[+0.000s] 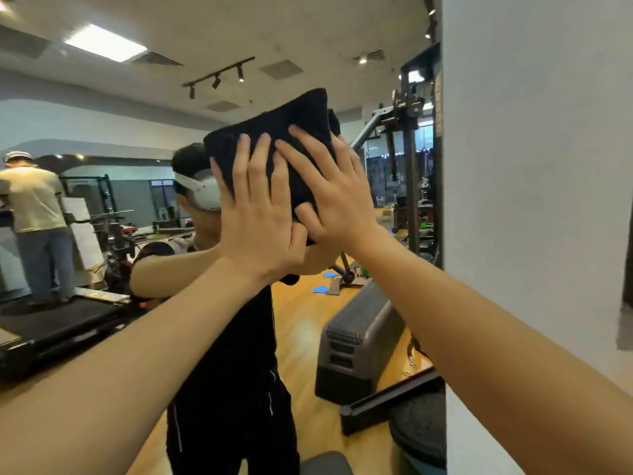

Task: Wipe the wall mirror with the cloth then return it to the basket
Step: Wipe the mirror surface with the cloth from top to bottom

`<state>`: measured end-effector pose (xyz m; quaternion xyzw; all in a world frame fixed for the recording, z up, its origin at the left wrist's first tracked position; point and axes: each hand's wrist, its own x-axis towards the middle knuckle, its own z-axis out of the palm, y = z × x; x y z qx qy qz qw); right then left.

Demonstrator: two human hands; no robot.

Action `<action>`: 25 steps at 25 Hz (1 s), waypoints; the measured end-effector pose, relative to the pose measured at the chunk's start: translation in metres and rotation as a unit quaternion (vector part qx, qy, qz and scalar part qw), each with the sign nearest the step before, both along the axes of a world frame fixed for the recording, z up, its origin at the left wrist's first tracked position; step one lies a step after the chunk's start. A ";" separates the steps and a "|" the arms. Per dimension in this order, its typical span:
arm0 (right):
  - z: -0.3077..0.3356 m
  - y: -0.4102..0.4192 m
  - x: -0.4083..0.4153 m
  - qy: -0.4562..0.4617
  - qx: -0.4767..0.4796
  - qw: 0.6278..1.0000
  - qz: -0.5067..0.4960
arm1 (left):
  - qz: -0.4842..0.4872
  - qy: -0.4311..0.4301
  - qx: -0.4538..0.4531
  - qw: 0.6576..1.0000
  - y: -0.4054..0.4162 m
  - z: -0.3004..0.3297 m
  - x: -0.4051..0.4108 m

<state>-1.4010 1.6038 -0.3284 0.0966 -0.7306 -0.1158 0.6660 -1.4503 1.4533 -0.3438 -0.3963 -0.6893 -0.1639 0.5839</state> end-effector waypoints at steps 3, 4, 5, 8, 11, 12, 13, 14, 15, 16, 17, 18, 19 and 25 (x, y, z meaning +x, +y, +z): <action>0.000 0.067 0.025 -0.011 -0.012 0.999 -0.029 | 0.016 0.005 -0.030 0.999 0.065 0.001 0.024; -0.002 0.085 0.032 -0.014 -0.024 0.999 -0.033 | 0.020 0.008 -0.043 0.999 0.084 0.001 0.030; -0.007 0.101 0.038 -0.014 -0.041 0.998 -0.035 | 0.022 0.011 -0.057 0.998 0.100 0.001 0.036; -0.033 0.137 0.053 -0.007 -0.082 0.996 -0.044 | 0.020 0.014 -0.095 0.995 0.138 -0.013 0.048; -0.066 0.152 0.062 -0.017 -0.098 0.993 -0.067 | 0.001 0.003 -0.116 0.993 0.154 -0.041 0.054; -0.079 0.154 0.064 -0.026 -0.107 0.991 -0.076 | -0.003 -0.002 -0.122 0.993 0.155 -0.052 0.055; -0.094 0.154 0.066 -0.034 -0.120 0.989 -0.082 | -0.006 -0.004 -0.132 0.991 0.155 -0.064 0.055; -0.111 0.153 0.068 -0.043 -0.137 0.986 -0.081 | -0.008 -0.002 -0.145 0.989 0.154 -0.076 0.055; -0.128 0.151 0.070 -0.053 -0.156 0.983 -0.075 | -0.010 0.000 -0.159 0.987 0.154 -0.088 0.055; -0.145 0.148 0.072 -0.064 -0.174 0.980 -0.066 | -0.010 0.002 -0.171 0.985 0.153 -0.101 0.057; -0.161 0.145 0.075 -0.076 -0.190 0.977 -0.058 | -0.006 0.001 -0.181 0.983 0.151 -0.113 0.058; -0.175 0.141 0.077 -0.091 -0.200 0.974 -0.054 | -0.003 -0.002 -0.189 0.982 0.150 -0.124 0.059; -0.184 0.138 0.080 -0.106 -0.206 0.971 -0.052 | 0.000 -0.003 -0.198 0.980 0.148 -0.133 0.059; -0.194 0.096 0.081 -0.151 -0.259 0.951 -0.071 | 0.012 0.043 -0.253 0.966 0.109 -0.130 0.044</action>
